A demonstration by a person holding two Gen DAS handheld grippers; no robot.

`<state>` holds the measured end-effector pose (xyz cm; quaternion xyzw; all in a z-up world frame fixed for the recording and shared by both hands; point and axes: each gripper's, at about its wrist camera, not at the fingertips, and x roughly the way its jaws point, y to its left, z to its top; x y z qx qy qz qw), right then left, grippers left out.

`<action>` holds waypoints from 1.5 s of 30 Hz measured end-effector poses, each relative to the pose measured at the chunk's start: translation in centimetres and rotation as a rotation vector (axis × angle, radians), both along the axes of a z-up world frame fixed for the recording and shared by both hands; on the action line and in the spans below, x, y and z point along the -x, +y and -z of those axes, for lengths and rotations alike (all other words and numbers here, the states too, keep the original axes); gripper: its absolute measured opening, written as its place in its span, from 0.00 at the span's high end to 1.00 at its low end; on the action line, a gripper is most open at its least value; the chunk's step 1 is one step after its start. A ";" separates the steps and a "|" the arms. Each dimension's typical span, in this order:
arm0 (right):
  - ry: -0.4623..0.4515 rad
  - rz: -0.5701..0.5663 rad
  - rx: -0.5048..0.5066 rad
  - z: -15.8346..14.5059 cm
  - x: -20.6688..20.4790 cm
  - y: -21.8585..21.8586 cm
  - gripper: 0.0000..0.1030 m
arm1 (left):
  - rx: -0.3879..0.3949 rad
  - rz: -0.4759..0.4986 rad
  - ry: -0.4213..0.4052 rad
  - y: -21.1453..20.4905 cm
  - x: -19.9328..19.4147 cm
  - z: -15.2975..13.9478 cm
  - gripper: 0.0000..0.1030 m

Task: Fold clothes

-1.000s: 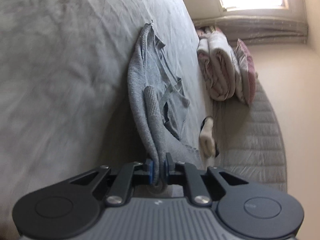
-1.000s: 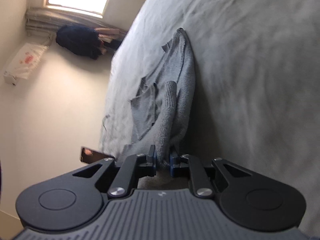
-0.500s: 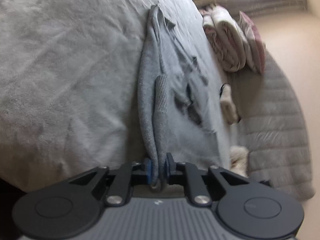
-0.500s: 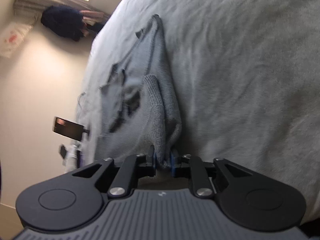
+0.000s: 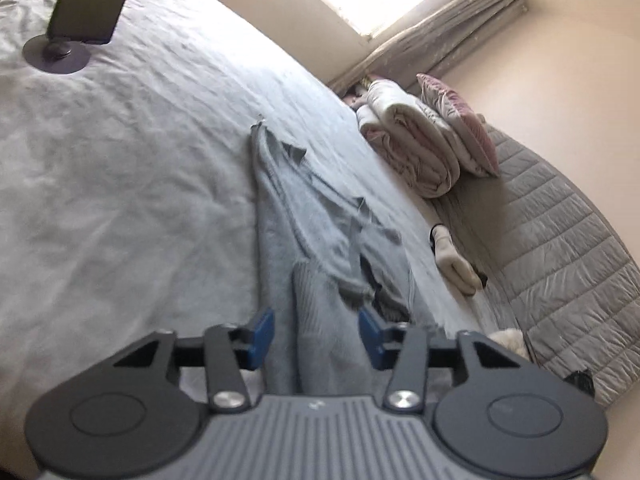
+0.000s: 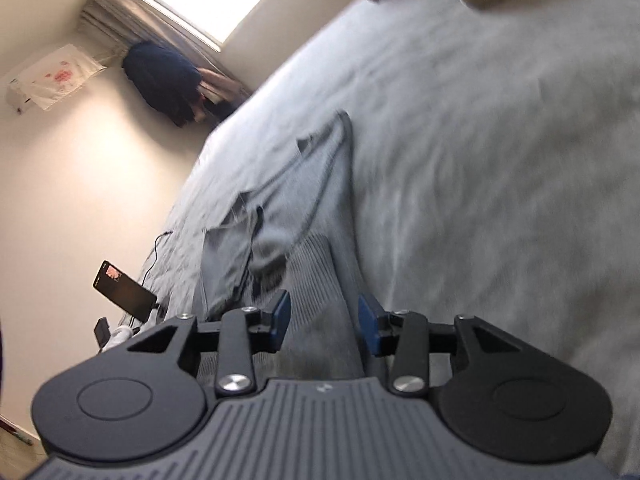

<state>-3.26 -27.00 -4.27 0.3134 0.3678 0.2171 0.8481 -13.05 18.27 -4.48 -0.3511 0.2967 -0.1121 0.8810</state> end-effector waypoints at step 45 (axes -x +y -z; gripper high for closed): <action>-0.294 -0.046 0.505 1.8 -0.2 7.3 0.66 | -0.512 0.026 -0.111 -7.2 -0.8 0.4 0.62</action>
